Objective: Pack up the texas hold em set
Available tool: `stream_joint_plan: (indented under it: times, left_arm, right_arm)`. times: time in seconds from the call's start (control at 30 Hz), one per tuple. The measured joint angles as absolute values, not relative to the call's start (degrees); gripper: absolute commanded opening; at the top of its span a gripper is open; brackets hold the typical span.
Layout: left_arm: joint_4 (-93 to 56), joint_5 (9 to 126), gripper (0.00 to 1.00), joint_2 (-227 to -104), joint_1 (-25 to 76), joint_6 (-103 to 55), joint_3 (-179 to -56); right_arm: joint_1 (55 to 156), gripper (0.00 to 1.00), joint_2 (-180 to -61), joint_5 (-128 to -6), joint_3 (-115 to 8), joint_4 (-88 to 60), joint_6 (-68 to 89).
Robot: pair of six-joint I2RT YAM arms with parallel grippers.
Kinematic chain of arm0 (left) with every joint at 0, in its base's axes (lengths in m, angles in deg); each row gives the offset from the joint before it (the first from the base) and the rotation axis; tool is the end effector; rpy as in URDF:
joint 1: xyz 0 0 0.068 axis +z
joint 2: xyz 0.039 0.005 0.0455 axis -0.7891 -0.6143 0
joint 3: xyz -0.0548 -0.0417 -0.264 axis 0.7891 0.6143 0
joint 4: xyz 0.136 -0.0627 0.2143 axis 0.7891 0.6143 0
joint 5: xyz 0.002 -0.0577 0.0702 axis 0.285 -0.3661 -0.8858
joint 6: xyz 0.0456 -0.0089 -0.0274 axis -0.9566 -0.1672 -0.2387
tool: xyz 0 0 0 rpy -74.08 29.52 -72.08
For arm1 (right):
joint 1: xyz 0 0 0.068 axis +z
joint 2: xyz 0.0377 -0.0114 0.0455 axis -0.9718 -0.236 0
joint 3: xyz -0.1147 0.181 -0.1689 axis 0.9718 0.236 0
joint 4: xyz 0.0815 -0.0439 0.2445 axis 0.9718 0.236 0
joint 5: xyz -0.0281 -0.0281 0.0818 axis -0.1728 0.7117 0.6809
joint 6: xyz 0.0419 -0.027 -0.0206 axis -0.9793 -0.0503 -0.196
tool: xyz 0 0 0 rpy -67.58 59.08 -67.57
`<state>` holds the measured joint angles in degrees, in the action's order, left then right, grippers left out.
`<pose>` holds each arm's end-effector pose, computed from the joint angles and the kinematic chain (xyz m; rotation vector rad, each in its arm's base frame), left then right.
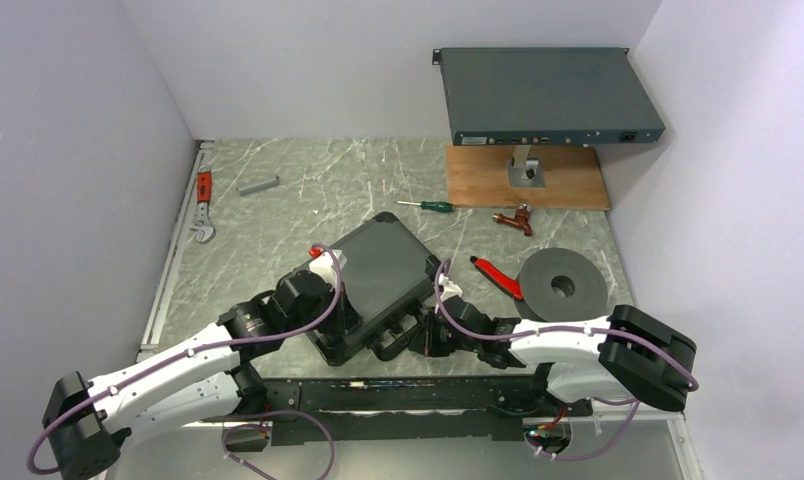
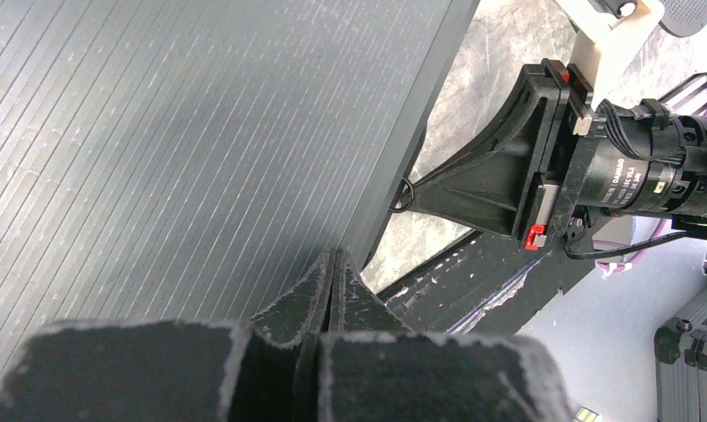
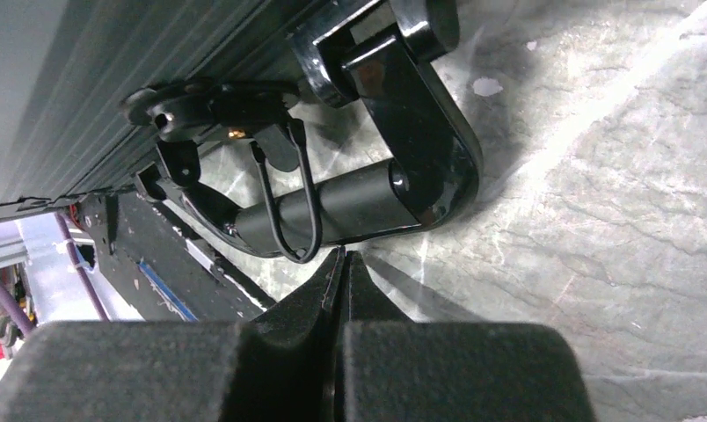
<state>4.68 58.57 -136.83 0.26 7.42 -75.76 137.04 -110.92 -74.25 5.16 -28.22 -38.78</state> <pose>0.1102 -0.1399 0.2262 0.1846 2.3803 -0.8469 0.1026 0.1834 0.1288 -0.1091 2.5153 0.9835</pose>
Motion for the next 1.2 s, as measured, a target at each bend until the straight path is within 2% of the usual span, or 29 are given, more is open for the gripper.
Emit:
stream_joint_plan:
  times: [0.87,1.2]
  left_arm:
    - [4.39,58.11,0.00,-135.63,-0.13,7.66,-74.93]
    - [4.53,58.11,0.00,-135.17,-0.15,7.66,-74.76]
  right_arm:
    - [137.17,0.00,-112.93,-76.72,-1.62,-24.02,-36.44]
    - [137.19,0.00,-119.60,-76.54,-7.63,-23.70,-33.78]
